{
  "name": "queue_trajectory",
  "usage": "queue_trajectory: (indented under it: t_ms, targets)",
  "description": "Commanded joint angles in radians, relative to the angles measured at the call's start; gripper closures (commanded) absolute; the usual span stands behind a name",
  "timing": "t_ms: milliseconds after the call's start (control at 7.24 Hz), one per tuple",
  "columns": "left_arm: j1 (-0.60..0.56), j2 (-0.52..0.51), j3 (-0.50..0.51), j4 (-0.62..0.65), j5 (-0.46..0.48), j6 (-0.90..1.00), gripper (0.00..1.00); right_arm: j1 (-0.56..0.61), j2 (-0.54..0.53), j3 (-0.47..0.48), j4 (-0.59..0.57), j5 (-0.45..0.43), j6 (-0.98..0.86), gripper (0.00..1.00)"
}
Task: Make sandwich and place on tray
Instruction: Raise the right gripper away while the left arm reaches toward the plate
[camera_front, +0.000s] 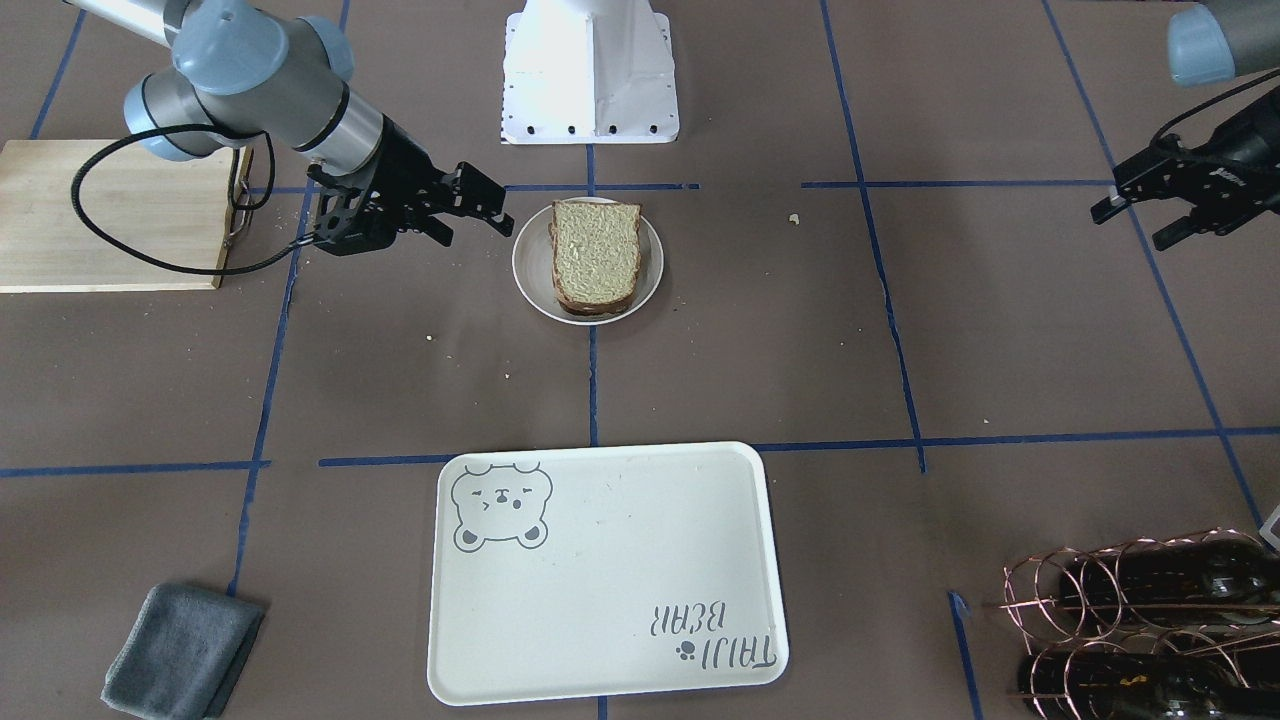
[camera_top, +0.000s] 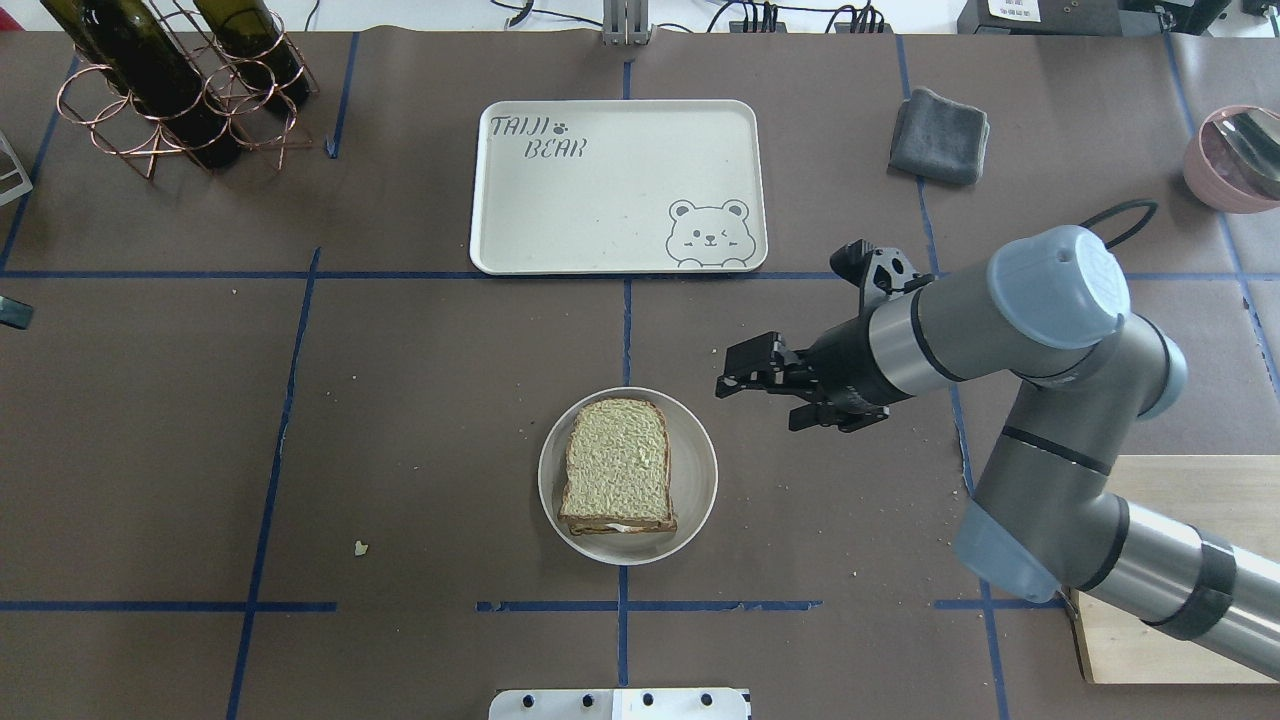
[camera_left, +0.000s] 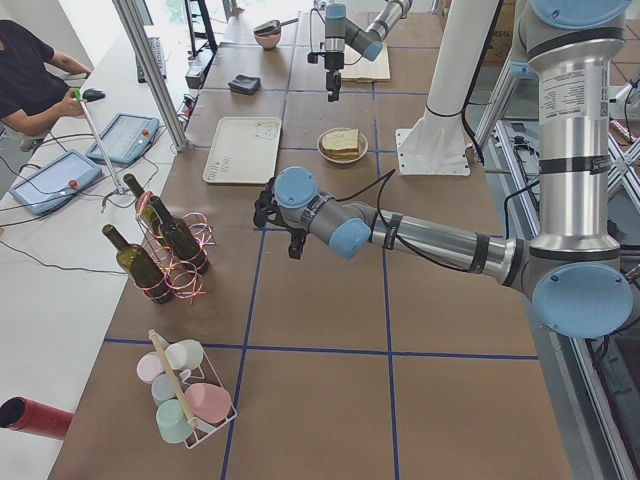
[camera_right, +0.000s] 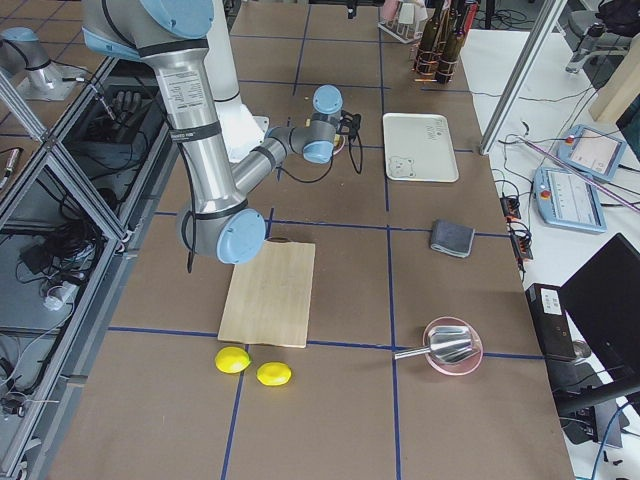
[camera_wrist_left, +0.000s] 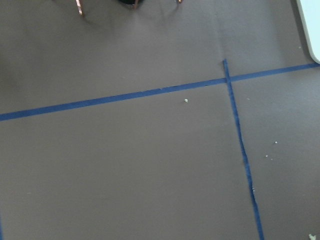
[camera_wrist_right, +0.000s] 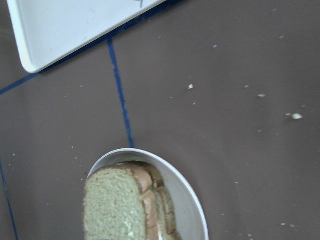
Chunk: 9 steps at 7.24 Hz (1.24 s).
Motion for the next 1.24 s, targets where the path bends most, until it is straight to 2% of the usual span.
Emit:
queue_trajectory:
  t_ms: [0,138,276,414,691,967,1105]
  targets:
    - [0.212,-0.073,-0.012,-0.159,0.044,-0.38,0.13,0.056,-0.132,0.071,-0.009,0.016,-0.046,0.0]
    - [0.322,-0.146,-0.022,-0.164,0.169,-0.571,0.3,0.067,-0.189,0.1,-0.006,0.019,-0.085,0.0]
    - [0.421,-0.226,-0.022,-0.163,0.223,-0.702,0.33,0.093,-0.223,0.108,-0.003,0.04,-0.116,0.0]
    - [0.537,-0.293,-0.022,-0.158,0.344,-0.82,0.33,0.126,-0.251,0.111,-0.001,0.066,-0.148,0.0]
    - [0.674,-0.355,-0.021,-0.119,0.53,-0.89,0.38,0.142,-0.277,0.113,0.0,0.077,-0.188,0.0]
    - [0.783,-0.471,0.032,0.01,0.66,-0.9,0.43,0.137,-0.276,0.11,0.0,0.071,-0.188,0.0]
    - [0.803,-0.501,0.075,0.011,0.694,-0.901,0.43,0.136,-0.276,0.11,0.0,0.07,-0.188,0.0]
